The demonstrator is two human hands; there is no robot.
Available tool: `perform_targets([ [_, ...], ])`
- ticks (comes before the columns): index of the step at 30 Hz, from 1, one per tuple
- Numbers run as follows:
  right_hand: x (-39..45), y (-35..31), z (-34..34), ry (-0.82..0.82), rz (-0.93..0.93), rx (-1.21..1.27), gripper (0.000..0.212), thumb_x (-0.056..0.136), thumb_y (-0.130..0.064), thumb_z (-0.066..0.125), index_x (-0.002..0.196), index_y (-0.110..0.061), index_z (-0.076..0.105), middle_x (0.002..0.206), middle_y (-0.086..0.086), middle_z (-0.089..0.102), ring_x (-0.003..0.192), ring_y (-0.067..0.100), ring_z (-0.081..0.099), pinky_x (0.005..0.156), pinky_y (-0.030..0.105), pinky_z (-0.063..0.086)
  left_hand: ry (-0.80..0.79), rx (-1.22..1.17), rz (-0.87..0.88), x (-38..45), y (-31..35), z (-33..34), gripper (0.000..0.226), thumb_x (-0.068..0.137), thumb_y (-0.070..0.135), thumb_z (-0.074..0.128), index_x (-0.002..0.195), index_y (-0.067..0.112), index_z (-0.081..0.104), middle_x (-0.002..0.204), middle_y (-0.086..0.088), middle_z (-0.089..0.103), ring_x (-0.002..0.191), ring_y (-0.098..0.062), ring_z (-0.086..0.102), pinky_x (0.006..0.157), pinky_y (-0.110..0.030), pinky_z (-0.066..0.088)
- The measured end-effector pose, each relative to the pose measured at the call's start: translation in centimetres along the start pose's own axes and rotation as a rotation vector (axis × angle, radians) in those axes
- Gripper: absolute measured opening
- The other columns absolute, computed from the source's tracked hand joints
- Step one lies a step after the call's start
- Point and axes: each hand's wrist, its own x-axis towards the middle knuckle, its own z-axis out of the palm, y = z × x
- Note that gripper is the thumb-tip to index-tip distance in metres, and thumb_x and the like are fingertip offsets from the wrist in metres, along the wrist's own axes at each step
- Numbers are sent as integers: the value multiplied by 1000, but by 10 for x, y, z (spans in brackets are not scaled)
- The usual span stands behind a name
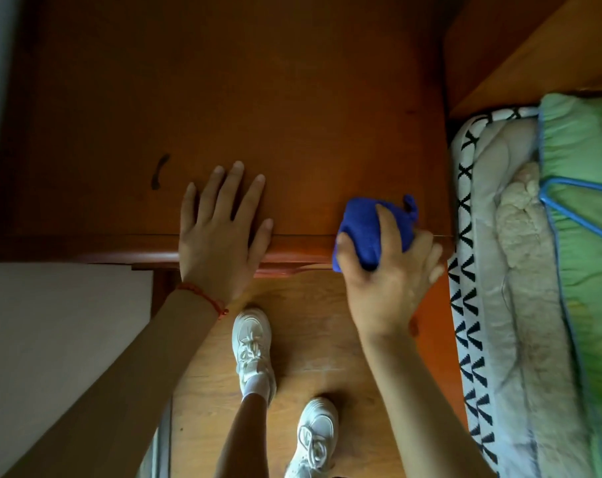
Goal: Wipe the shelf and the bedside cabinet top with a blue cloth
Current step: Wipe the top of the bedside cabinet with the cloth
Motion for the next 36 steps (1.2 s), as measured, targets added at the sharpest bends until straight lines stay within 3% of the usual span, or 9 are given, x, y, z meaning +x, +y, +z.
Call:
perform_targets([
  [5,2,-19,9,-85,-241,-35,51,79,-59,50,109,-19,62,84,14,56,74,28,48,66,36,30,16,4,5,0,0,0,51,95,38,34,137,11,44,142,-18,41,131,-35,33,106,-54,21],
  [10,1,-12,-2,-74,-95,-50,51,79,-58,50,109,-19,61,86,14,55,74,27,46,67,34,28,-7,-17,-6,1,0,-1,52,94,39,34,137,11,44,142,-18,41,131,-35,32,106,-55,21],
  [16,87,-42,31,-58,-76,-71,56,77,-59,46,112,-18,60,91,15,58,78,30,50,70,32,25,-22,-68,-19,5,-1,-3,52,93,40,35,134,11,45,141,-20,41,131,-35,30,106,-54,18],
  [22,27,-32,7,-151,-79,-24,52,80,-58,47,112,-19,59,88,13,55,76,26,45,69,34,29,-7,-137,-18,44,-13,-12,51,92,38,39,132,8,50,141,-21,41,132,-35,28,107,-50,16],
  [28,125,-57,53,-52,-48,-79,54,78,-59,47,110,-18,61,91,15,59,78,29,51,70,33,30,-93,-88,50,78,-20,0,53,91,40,38,133,9,50,141,-20,41,132,-35,29,108,-51,16],
  [36,83,-48,34,-147,-55,-56,52,78,-58,47,111,-18,57,89,16,56,76,28,48,71,32,27,-114,-101,55,79,-20,-3,51,91,38,39,134,11,46,140,-20,42,131,-35,29,107,-52,15],
])
